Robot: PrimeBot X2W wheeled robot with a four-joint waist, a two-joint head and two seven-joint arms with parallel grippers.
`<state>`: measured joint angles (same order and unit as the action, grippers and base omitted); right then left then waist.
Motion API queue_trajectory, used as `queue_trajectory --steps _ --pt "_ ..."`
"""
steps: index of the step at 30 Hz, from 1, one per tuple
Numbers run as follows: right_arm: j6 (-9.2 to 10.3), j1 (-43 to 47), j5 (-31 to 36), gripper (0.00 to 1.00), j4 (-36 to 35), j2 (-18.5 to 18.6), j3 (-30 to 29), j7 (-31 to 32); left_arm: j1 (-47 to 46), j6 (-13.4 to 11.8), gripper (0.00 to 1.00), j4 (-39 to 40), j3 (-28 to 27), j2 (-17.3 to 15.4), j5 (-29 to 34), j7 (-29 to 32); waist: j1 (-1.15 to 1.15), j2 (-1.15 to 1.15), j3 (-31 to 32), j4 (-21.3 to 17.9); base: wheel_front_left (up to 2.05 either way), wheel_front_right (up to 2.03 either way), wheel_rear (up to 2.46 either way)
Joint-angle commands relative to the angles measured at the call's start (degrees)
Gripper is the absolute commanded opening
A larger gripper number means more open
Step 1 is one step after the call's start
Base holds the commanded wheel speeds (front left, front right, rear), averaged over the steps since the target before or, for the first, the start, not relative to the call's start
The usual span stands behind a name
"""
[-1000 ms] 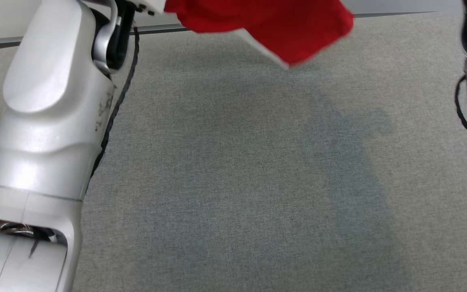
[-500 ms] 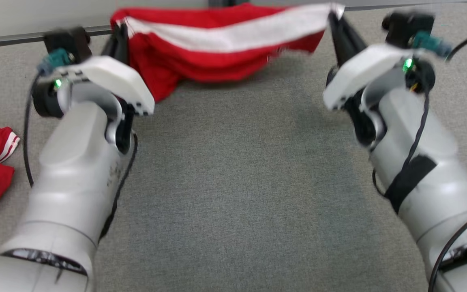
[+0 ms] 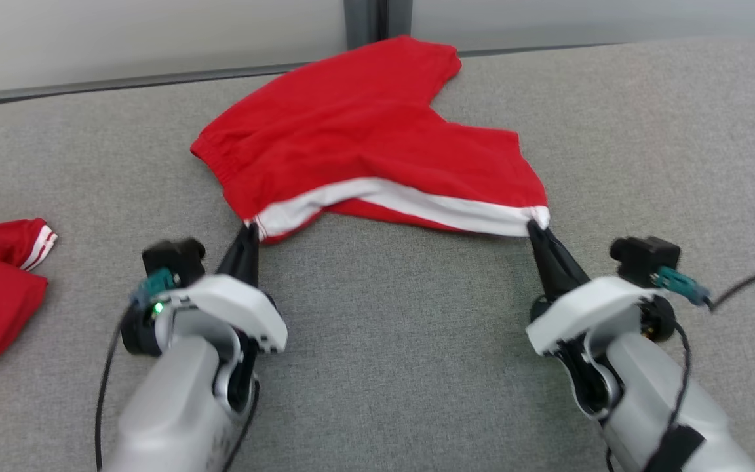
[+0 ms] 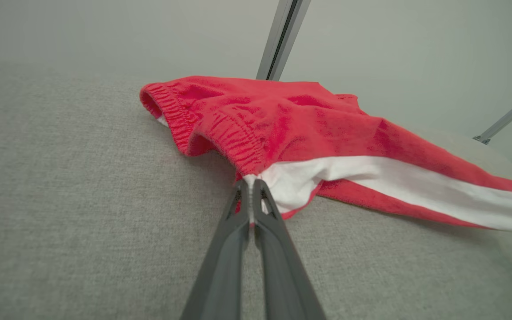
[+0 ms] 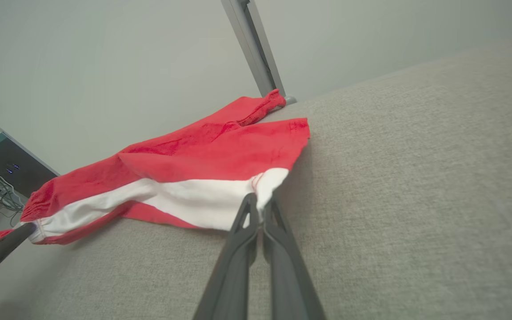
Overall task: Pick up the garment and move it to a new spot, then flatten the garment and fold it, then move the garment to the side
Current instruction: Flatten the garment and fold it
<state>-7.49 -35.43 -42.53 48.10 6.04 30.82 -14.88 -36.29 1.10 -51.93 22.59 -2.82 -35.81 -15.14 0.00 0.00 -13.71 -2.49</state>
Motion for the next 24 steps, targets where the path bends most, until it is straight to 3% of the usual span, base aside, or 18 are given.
queue_trajectory --steps 1,5,12,24 --pt "0.0 4.25 1.02 0.0 -4.02 1.76 -1.42 -0.31 3.99 -0.54 0.0 3.49 -0.79 -0.21 1.71 0.01 0.0 0.0 1.5 0.56 0.0 0.0 0.0" --pt "0.0 11.15 3.08 0.0 -10.84 3.84 -4.46 -0.32 10.75 -0.93 0.0 9.72 -0.96 -0.39 4.61 0.02 0.0 0.0 3.62 1.34 0.0 0.0 0.0" --pt "0.0 25.74 10.92 0.0 -23.07 5.76 -9.59 0.19 25.78 -4.9 0.0 24.55 -0.52 -4.41 9.57 0.31 0.0 0.0 8.75 1.28 0.0 0.0 0.0" --pt "0.0 50.87 22.16 0.0 -51.23 0.35 -19.67 16.99 45.59 -13.52 0.0 53.26 0.53 -10.58 9.45 13.22 0.0 0.0 14.15 1.81 0.0 0.0 0.0"
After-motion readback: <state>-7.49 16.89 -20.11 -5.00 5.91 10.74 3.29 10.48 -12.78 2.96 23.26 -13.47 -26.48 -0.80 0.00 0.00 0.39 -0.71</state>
